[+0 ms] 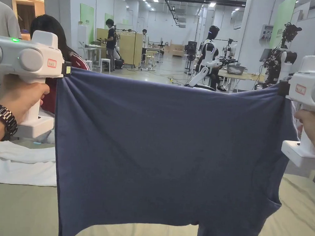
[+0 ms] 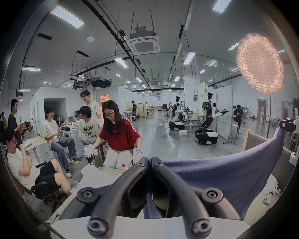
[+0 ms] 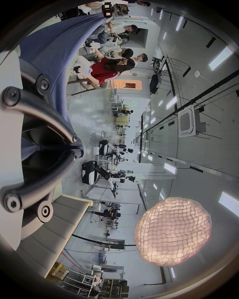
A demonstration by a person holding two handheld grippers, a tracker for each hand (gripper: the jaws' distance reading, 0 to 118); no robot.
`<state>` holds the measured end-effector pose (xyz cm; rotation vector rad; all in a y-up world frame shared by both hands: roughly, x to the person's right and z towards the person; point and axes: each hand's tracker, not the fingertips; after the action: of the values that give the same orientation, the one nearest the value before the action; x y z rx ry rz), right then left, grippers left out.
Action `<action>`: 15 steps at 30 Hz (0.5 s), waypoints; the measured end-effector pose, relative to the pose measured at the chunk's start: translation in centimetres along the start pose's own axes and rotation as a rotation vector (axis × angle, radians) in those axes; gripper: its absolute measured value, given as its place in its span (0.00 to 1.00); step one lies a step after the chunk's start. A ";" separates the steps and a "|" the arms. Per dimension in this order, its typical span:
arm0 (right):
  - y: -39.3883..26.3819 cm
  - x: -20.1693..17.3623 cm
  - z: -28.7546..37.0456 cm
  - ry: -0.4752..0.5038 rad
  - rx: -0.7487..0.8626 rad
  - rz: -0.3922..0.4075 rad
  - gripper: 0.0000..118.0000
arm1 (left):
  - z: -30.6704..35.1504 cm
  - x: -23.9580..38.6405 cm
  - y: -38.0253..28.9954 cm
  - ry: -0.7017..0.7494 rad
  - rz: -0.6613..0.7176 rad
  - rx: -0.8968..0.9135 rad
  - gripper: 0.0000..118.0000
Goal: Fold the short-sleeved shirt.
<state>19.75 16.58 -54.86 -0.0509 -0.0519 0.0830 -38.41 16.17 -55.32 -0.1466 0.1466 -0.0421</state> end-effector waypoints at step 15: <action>-1.1 -1.9 -4.7 0.012 0.014 0.087 0.00 | -4.4 -0.3 -2.2 0.049 -0.010 -0.019 0.00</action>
<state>18.23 15.06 -59.60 -0.0400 -0.0371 0.1699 -39.46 13.42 -59.29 -0.1651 0.1948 -0.0539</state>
